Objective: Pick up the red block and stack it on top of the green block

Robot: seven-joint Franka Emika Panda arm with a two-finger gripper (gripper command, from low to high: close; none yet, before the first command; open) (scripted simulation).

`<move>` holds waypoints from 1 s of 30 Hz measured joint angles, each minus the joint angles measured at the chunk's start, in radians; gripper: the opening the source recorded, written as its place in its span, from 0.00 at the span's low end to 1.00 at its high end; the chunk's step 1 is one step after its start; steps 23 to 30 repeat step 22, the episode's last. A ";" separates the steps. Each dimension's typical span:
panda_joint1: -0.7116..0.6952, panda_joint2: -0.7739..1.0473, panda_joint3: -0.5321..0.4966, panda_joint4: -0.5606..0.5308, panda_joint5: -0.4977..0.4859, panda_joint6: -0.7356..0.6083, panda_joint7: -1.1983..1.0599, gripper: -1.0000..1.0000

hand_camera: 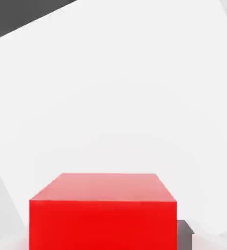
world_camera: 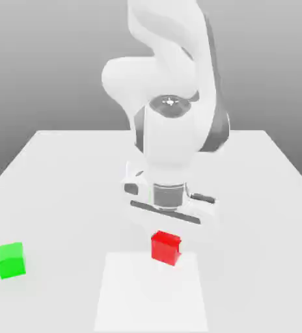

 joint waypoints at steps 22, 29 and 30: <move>-0.507 0.252 -0.227 0.277 0.069 -0.030 -0.338 1.00; -0.507 0.252 -0.227 0.277 0.069 -0.030 -0.338 1.00; -0.507 0.252 -0.227 0.277 0.069 -0.030 -0.338 1.00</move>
